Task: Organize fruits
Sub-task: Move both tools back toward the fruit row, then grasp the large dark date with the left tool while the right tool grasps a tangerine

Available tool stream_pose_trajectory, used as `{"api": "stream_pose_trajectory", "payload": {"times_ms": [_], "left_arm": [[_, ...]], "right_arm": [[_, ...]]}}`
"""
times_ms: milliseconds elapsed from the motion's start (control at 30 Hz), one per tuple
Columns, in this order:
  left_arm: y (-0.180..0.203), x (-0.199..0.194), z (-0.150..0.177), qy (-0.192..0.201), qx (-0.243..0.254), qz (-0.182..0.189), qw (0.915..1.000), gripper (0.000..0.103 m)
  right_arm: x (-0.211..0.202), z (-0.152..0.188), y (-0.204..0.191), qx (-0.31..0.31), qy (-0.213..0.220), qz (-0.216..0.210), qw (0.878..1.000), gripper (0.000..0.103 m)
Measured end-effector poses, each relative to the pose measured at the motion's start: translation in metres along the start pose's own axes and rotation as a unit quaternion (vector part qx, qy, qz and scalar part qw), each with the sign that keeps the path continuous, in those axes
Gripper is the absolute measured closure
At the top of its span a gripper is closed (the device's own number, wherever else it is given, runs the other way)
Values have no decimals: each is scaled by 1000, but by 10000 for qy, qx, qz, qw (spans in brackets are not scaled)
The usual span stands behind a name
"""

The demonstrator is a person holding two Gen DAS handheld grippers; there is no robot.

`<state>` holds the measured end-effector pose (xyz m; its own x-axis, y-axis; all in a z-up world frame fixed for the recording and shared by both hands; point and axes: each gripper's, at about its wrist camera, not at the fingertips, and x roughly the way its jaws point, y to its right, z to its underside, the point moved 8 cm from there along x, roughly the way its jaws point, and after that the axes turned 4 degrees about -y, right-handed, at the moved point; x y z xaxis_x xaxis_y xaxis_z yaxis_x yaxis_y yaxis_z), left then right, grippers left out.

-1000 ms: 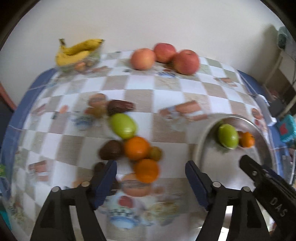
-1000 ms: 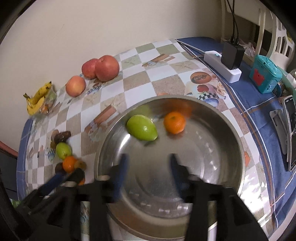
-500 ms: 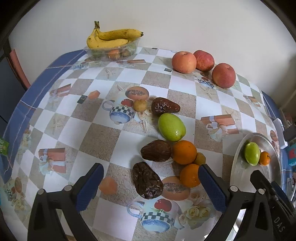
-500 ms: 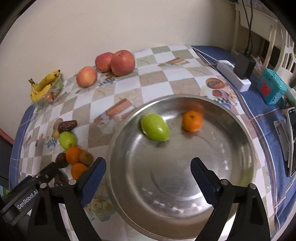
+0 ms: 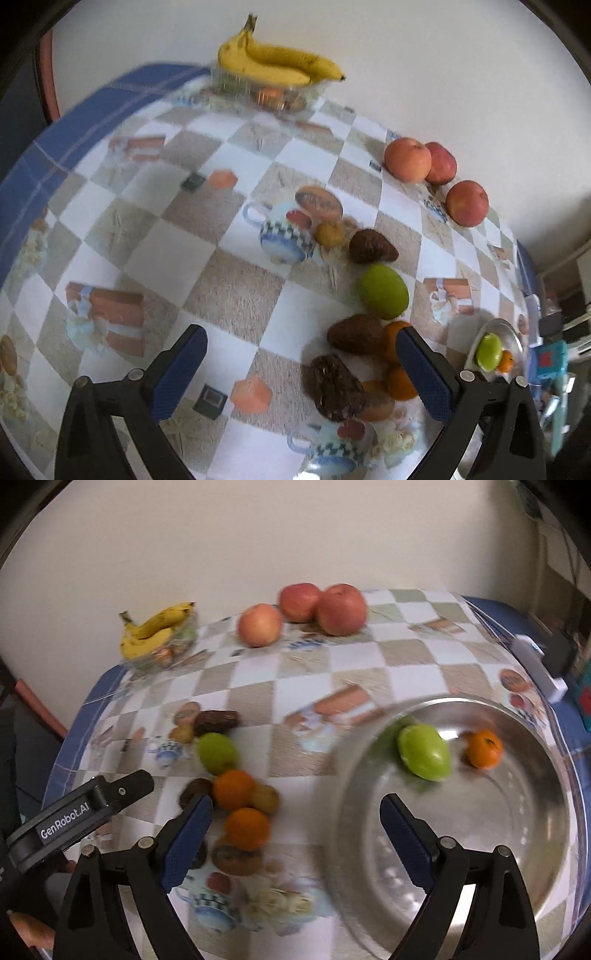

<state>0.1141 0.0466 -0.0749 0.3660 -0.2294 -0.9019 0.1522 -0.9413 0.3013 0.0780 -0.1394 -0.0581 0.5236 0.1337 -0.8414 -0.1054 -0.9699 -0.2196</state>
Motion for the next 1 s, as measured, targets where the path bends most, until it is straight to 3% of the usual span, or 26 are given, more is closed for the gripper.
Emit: {"api": "stream_pose_trajectory", "payload": {"times_ms": [67,100,200,267,433,600,667,1000], "left_arm": [[1,3,4,-120,-9,13,9999,0],[2,5,6,-188,-8,0,9998,1],[6,11,13,-368,-70,179,9991,4],[9,16,18,-526,-75,270,9982,12],[17,29,33,-962,-275,615,9931,24],[17,35,41,-1117,-362,613,9912,56],[20,38,42,-1175,-418,754,9893,62],[25,21,30,-759,-205,634,9949,64]], "right_arm": [[4,1,-10,-139,-58,-40,9999,29],[7,3,-14,-209,-110,-40,9997,32],[18,11,-21,-345,-272,-70,9990,36],[26,16,-25,-433,-393,-99,9982,45],[45,28,-29,-540,-671,-108,9962,49],[50,32,-33,-643,-753,-96,9950,58],[50,32,-32,-670,-739,-59,9950,62],[41,26,-31,-593,-609,-177,9962,67]]}}
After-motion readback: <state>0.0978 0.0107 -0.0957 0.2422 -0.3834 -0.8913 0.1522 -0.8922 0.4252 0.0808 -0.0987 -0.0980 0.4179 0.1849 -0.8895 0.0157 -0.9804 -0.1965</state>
